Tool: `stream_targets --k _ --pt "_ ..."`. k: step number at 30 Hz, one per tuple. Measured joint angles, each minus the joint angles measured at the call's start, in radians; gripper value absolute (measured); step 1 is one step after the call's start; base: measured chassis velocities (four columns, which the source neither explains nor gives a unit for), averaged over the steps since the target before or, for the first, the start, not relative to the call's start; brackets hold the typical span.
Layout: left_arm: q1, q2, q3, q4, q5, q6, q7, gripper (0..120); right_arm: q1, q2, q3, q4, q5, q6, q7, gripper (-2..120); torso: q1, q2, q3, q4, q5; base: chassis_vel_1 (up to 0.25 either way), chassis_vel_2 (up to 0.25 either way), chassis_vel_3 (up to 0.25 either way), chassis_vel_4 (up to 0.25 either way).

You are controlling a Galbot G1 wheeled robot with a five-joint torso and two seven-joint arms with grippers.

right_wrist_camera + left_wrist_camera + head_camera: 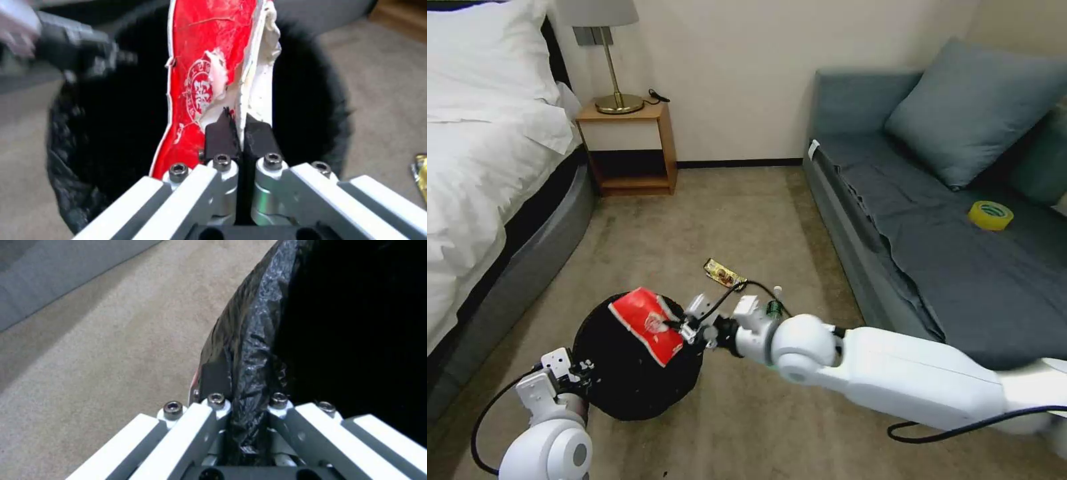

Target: Pick up the trash bin, then pick up the garbage on the floor and place it into the trash bin.

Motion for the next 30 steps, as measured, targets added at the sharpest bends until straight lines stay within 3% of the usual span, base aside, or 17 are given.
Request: stream_targets --k 3,9,18,22,26,27,29,30 --pt "-0.002 -0.002 0.001 0.001 0.0 0.0 0.001 3 0.005 0.034 -0.04 -0.013 -0.001 -0.002 0.03 0 0.0 0.0 0.0 0.0 0.0 0.0 0.0 0.0 0.0" --pt "-0.002 -0.007 0.006 0.006 0.004 0.0 0.003 3 0.011 0.089 -0.06 -0.026 0.0 -0.004 0.067 22 0.0 0.0 0.0 0.0001 0.0 0.0 0.0 0.0 0.0" --pt "0.002 -0.008 0.007 0.006 0.008 0.0 0.005 3 0.005 0.07 -0.023 -0.009 0.001 -0.002 0.087 51 0.0 0.0 0.0 0.0002 0.0001 0.0 0.0 0.0 0.0" --pt "0.0 -0.009 0.003 0.006 0.008 -0.002 0.006 3 -0.02 0.011 0.08 0.027 -0.003 0.015 0.093 67 0.0 0.0 0.0 0.0002 0.0003 0.0 0.0 0.0 0.0" --pt "-0.001 -0.009 0.0 0.006 0.009 -0.012 0.017 3 -0.166 -0.116 0.37 0.132 -0.029 0.081 0.052 85 0.0 0.0 0.0 0.0001 0.0005 0.0 0.0 0.0 0.0" --pt "-0.001 -0.009 0.0 0.006 0.009 -0.012 0.017 3 -0.166 -0.116 0.37 0.132 -0.029 0.081 0.052 85 0.0 0.0 0.0 0.0001 0.0005 0.0 0.0 0.0 0.0" --pt "0.0 -0.007 -0.002 0.006 0.011 -0.015 0.02 3 -0.304 -0.188 0.575 0.204 -0.108 0.132 0.007 95 0.0 0.0 0.0 -0.0003 0.0008 0.0 0.0 0.0 0.0" --pt "0.0 -0.007 -0.002 0.006 0.011 -0.015 0.02 3 -0.304 -0.188 0.575 0.204 -0.108 0.132 0.007 95 0.0 0.0 0.0 -0.0003 0.0008 0.0 0.0 0.0 0.0"
